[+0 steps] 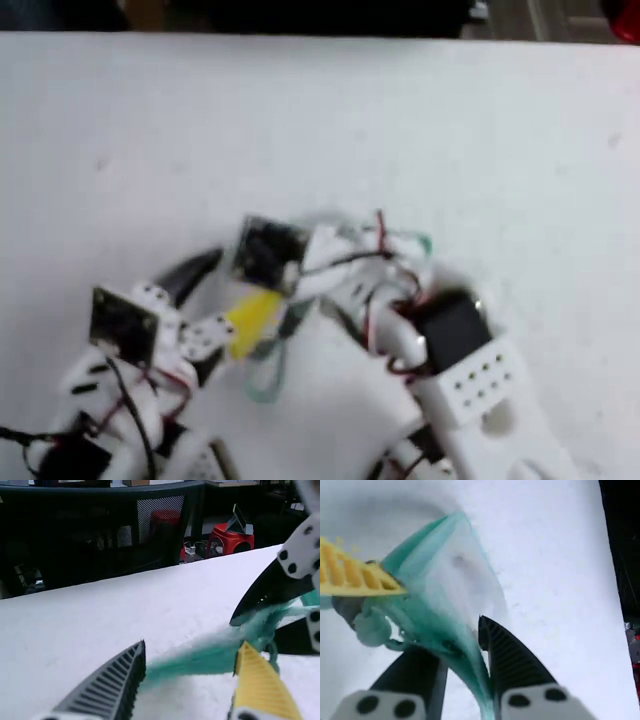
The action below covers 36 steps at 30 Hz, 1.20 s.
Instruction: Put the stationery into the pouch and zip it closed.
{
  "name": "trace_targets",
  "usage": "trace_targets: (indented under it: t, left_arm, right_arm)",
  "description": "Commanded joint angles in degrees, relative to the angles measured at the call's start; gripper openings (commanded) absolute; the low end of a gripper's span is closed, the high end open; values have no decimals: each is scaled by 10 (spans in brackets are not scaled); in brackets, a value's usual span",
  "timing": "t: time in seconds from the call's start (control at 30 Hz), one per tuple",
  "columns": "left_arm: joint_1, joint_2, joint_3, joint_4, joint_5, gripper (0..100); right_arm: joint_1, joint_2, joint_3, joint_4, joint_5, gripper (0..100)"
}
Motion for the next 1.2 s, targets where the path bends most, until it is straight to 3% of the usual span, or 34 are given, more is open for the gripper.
trace_targets:
  t: [0.0,0.17,0.37,0.53,0.77,0.9,1.17]
  left_arm:
    - [-25,7,-5,10,-6,305]
    - [-56,7,-5,-9,-6,305]
    - [-41,7,-9,-4,2,305]
    - [-87,6,-59,-4,5,305]
    - [44,7,-7,-25,17,305]
    - [48,7,0,-55,15,273]
    - [-45,6,-99,74,13,268]
  right_arm:
    - [19,-11,-16,-36,-20,15]
    - [19,-11,-39,-33,-24,15]
    - [19,-10,-49,-34,-24,15]
    - [22,-5,-44,-33,-24,15]
    - [-9,-7,-40,-32,-33,15]
    - [-27,-10,-40,-32,-52,15]
    - [18,-10,-40,-35,-51,15]
